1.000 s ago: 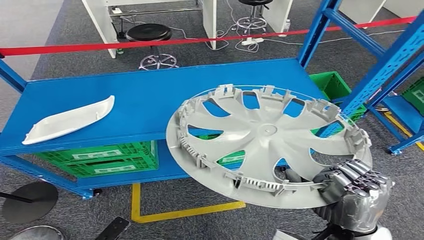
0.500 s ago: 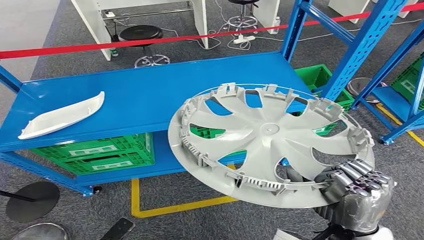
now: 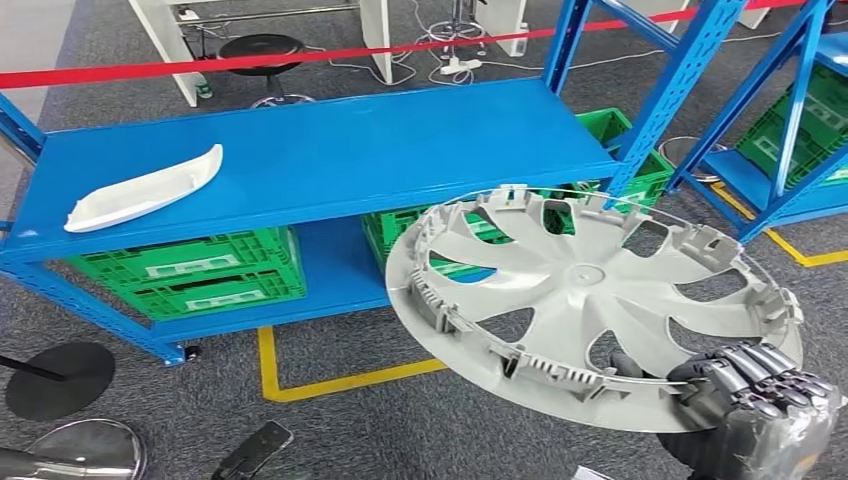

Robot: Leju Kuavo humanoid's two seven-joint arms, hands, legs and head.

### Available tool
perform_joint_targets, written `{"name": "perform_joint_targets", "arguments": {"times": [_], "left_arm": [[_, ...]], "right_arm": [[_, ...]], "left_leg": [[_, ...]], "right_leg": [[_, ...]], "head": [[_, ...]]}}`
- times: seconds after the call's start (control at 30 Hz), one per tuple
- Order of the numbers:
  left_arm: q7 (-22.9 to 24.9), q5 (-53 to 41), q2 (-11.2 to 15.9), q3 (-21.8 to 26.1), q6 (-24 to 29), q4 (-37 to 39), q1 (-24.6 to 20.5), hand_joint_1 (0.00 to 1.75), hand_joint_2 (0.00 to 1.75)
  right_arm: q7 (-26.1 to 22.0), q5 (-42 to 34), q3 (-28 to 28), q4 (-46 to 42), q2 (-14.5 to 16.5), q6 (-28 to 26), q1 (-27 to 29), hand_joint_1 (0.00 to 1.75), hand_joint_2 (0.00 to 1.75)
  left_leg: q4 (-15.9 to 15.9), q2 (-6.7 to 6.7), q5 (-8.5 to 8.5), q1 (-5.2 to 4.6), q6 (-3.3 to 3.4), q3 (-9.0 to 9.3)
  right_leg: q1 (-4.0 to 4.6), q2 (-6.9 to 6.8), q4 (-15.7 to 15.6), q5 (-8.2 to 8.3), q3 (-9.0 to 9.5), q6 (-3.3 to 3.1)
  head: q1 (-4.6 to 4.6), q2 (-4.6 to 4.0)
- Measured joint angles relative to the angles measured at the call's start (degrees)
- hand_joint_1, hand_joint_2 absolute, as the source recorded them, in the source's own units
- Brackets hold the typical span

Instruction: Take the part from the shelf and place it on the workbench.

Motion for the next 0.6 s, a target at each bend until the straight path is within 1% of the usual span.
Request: {"name": "perform_joint_targets", "arguments": {"times": [0.03,0.07,0.1,0.13,0.17,0.2,0.23,0.27,0.3,0.33,0.37,0.4,0.43,0.47,0.5,0.53,0.57,0.6], "left_arm": [[0.0,-0.1,0.1,-0.1,0.0,0.3,-0.4,0.00,1.75],[0.0,-0.1,0.1,-0.3,0.1,0.6,-0.8,0.00,1.75],[0.0,-0.1,0.2,-0.4,0.1,0.9,-1.1,0.00,1.75],[0.0,-0.2,0.2,-0.6,0.1,1.1,-1.4,0.00,1.75],[0.0,-0.2,0.3,-0.8,0.1,1.5,-1.6,0.00,1.75],[0.0,-0.2,0.4,-0.9,0.1,1.8,-1.6,0.00,1.75],[0.0,-0.3,0.4,-1.0,0.2,2.0,-1.6,0.00,1.75],[0.0,-0.3,0.5,-1.1,0.2,2.3,-1.6,0.00,1.75],[0.0,-0.3,0.5,-1.2,0.2,2.4,-1.6,0.00,1.75],[0.0,-0.3,0.5,-1.3,0.2,2.6,-1.7,0.00,1.75],[0.0,-0.4,0.5,-1.3,0.2,2.7,-1.8,0.00,1.75],[0.0,-0.5,0.5,-1.4,0.2,2.9,-1.9,0.00,1.75],[0.0,-0.6,0.5,-1.5,0.2,3.1,-2.0,0.00,1.75],[0.0,-0.7,0.5,-1.6,0.2,3.3,-2.1,0.00,1.75],[0.0,-0.8,0.5,-1.6,0.2,3.4,-2.2,0.00,1.75],[-0.1,-0.8,0.5,-1.7,0.3,3.6,-2.4,0.00,1.75],[-0.1,-0.9,0.5,-1.8,0.3,3.7,-2.5,0.00,1.75],[-0.1,-1.0,0.5,-1.9,0.4,3.9,-2.7,0.00,1.75]], "right_arm": [[0.0,0.0,0.0,-0.3,-0.1,0.0,0.3,1.75,1.75],[0.1,0.0,0.0,-0.6,-0.2,0.0,0.4,1.75,1.75],[0.2,0.0,0.0,-0.8,-0.2,0.0,0.6,1.75,1.75],[0.3,0.0,0.0,-1.1,-0.3,0.0,0.7,1.75,1.75],[0.4,0.1,0.0,-1.2,-0.3,0.0,0.9,1.75,1.75],[0.5,0.2,0.0,-1.3,-0.3,0.0,1.1,1.75,1.75],[0.5,0.2,0.0,-1.4,-0.4,0.0,1.2,1.75,1.75],[0.6,0.2,0.0,-1.5,-0.4,0.0,1.3,1.75,1.75],[0.6,0.2,0.0,-1.5,-0.4,0.0,1.4,1.75,1.75],[0.6,0.3,0.0,-1.5,-0.4,0.0,1.5,1.75,1.75],[0.6,0.3,0.0,-1.6,-0.4,0.0,1.5,1.75,1.75],[0.7,0.4,0.0,-1.6,-0.4,0.0,1.6,1.75,1.75],[0.7,0.6,0.0,-1.7,-0.4,0.0,1.8,1.75,1.75],[0.8,0.7,0.0,-1.9,-0.4,0.0,2.0,1.75,1.75],[0.9,0.9,0.0,-2.2,-0.4,0.0,2.2,1.75,1.75],[1.0,0.9,-0.1,-2.6,-0.4,0.0,2.5,1.75,1.75],[1.0,1.0,-0.2,-3.0,-0.4,0.0,2.8,1.75,1.75],[0.9,0.9,-0.2,-3.5,-0.4,0.0,3.1,1.75,1.75]], "left_leg": [[0.3,0.03,0.50,-0.10,-0.21,-0.73],[0.5,0.03,1.06,-0.21,-0.45,-1.25],[0.6,0.03,1.66,-0.28,-0.69,-1.60],[0.5,0.02,2.25,-0.31,-0.95,-1.86],[0.4,0.01,2.79,-0.25,-1.22,-2.08],[0.5,-0.04,2.48,-0.14,-1.57,-2.34],[1.4,-0.12,1.01,-0.05,-1.98,-2.69],[3.3,-0.19,-1.55,0.06,-2.37,-3.25],[6.4,-0.25,-4.89,0.18,-2.74,-3.98],[10.2,-0.27,-7.89,0.30,-3.00,-4.79],[13.9,-0.28,-9.74,0.40,-3.18,-5.40],[16.4,-0.28,-10.11,0.49,-3.30,-5.45],[17.1,-0.29,-9.17,0.57,-3.37,-4.71],[15.7,-0.29,-7.53,0.63,-3.39,-3.03],[12.6,-0.33,-6.02,0.71,-3.36,-0.47],[8.4,-0.42,-5.24,0.73,-3.26,2.59],[4.3,-0.56,-5.32,0.72,-3.01,5.33],[1.3,-0.68,-5.73,0.66,-2.70,7.11]], "right_leg": [[0.05,-0.08,-4.7,-0.21,3.60,-0.08],[0.11,-0.15,-9.0,-1.13,6.50,-0.22],[0.21,-0.20,-12.1,-2.17,8.34,-0.37],[0.36,-0.20,-13.8,-2.71,8.98,-0.61],[0.37,-0.22,-14.0,-2.51,8.48,-1.05],[0.35,-0.25,-14.0,-1.99,7.89,-1.51],[0.29,-0.28,-14.0,-1.39,7.32,-2.03],[0.17,-0.32,-14.0,-0.69,6.76,-2.47],[0.16,-0.33,-14.0,0.01,6.09,-2.76],[0.17,-0.32,-13.9,0.73,5.35,-2.91],[0.17,-0.31,-13.8,1.44,4.54,-2.94],[0.17,-0.31,-13.7,2.10,3.59,-2.90],[0.14,-0.30,-13.5,2.68,2.66,-2.78],[0.10,-0.30,-13.3,3.19,1.78,-2.59],[0.06,-0.28,-13.1,3.66,1.01,-2.35],[0.09,-0.26,-12.8,4.08,0.31,-2.04],[0.13,-0.26,-12.6,4.54,-0.26,-1.71],[0.17,-0.26,-12.5,5.07,-0.73,-1.36]], "head": [[0.01,0.01],[-0.02,0.00],[-0.01,-0.01],[-0.03,-0.01],[-0.04,-0.02],[-0.03,-0.02],[-0.19,-0.02],[-0.34,-0.02],[-0.54,-0.02],[-0.68,-0.01],[-0.72,-0.01],[-0.72,-0.01],[-0.71,-0.01],[-0.72,-0.02],[-0.72,-0.02],[-0.74,-0.02],[-0.73,-0.02],[-0.73,-0.02]]}}
